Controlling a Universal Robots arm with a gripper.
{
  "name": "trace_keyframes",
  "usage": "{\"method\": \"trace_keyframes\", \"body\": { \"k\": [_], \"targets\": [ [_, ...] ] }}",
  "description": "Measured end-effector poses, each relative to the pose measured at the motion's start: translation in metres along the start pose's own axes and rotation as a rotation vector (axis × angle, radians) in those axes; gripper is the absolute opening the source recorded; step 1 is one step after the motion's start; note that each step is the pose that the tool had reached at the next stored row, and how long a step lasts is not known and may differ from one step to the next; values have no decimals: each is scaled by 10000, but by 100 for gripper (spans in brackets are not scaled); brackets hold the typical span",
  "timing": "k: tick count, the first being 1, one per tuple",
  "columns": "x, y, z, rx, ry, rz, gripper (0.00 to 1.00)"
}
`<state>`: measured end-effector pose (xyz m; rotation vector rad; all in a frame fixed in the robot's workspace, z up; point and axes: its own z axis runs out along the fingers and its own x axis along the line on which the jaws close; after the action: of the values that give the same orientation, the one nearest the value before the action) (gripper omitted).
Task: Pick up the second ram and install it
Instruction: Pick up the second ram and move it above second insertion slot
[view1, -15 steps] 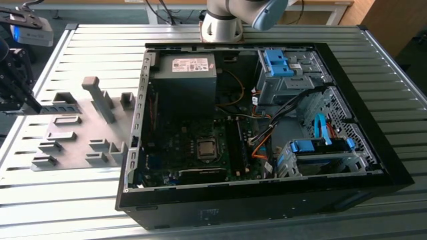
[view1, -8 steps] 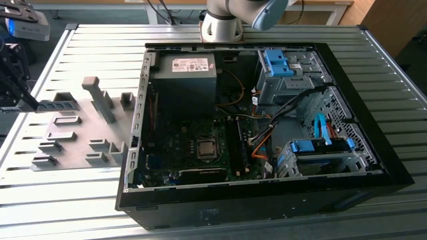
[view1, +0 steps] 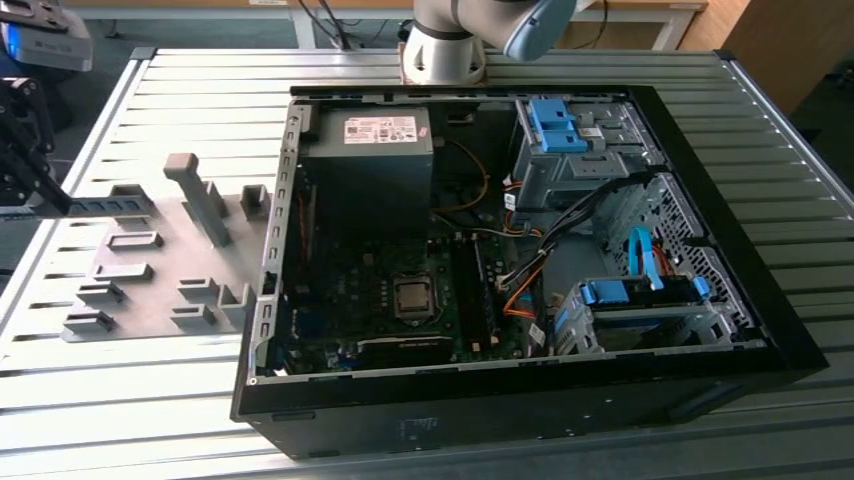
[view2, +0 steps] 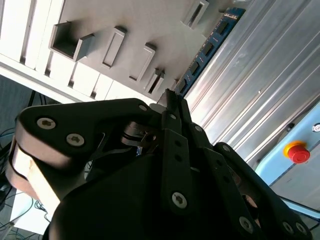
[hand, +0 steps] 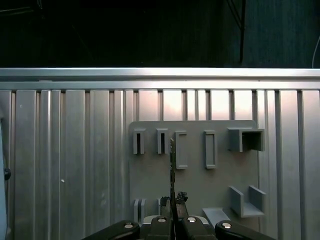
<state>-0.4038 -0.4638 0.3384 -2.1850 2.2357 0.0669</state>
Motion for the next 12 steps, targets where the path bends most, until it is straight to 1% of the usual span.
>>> {"method": "trace_keyframes", "body": {
  "k": [12],
  "targets": [
    [-6,3,-148,10,0,0,14]
  ]
}}
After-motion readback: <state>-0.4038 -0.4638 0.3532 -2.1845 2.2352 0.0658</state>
